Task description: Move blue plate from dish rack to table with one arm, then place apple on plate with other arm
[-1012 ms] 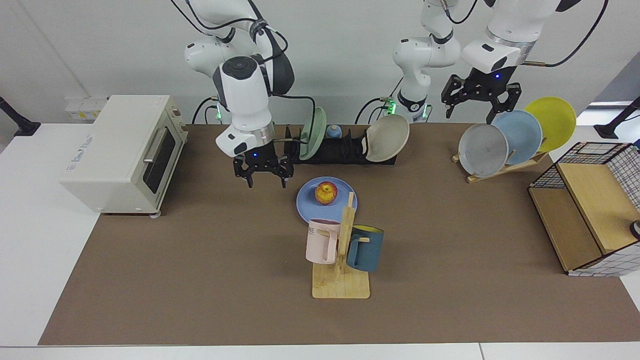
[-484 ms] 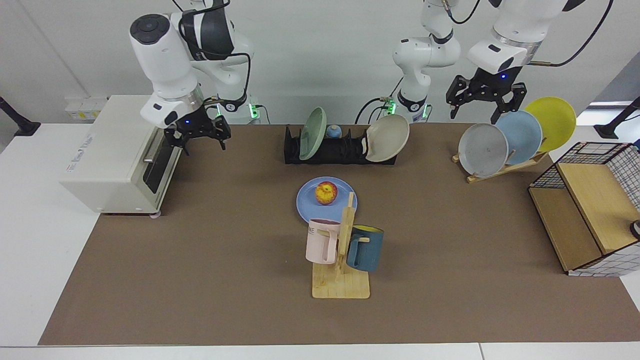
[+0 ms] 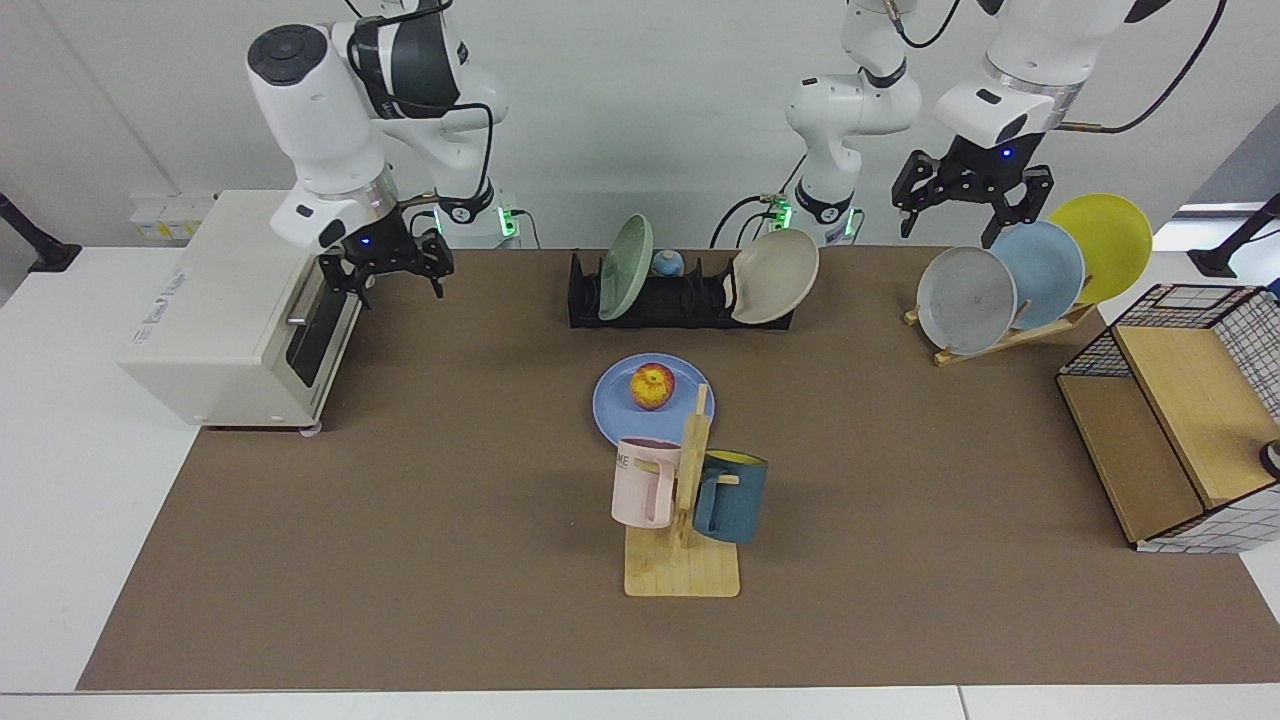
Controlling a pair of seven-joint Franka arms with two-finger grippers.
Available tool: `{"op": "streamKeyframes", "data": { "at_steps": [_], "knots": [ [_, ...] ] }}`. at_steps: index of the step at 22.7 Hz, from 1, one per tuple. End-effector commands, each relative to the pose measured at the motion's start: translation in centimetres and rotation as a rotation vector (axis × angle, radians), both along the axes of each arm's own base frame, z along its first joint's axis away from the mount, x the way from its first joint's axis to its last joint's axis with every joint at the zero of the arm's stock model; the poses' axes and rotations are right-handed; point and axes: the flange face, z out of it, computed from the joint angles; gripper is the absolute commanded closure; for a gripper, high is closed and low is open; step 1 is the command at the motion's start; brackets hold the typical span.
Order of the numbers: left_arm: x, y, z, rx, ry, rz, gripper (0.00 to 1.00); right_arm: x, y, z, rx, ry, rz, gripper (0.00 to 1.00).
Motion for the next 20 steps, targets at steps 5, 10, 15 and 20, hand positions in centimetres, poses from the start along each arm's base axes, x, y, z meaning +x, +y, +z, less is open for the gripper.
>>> {"op": "streamKeyframes", "data": {
  "at_steps": [5, 10, 15, 20],
  "knots": [
    [0.1, 0.2, 0.6, -0.002, -0.003, -0.01, 0.0, 0.4, 0.0, 0.6, -0.006, -0.022, 0.011, 0.0],
    [0.1, 0.2, 0.5, -0.001, -0.001, -0.01, 0.0, 1.6, 0.8, 0.8, -0.058, -0.039, 0.046, 0.0],
    [0.1, 0.3, 0.5, -0.001, -0.001, -0.009, 0.0, 2.2, 1.3, 0.8, -0.048, -0.06, -0.032, 0.0],
    [0.1, 0.2, 0.6, -0.002, -0.003, -0.01, 0.0, 2.2, 1.3, 0.8, -0.048, -0.06, -0.071, 0.0]
  ]
}}
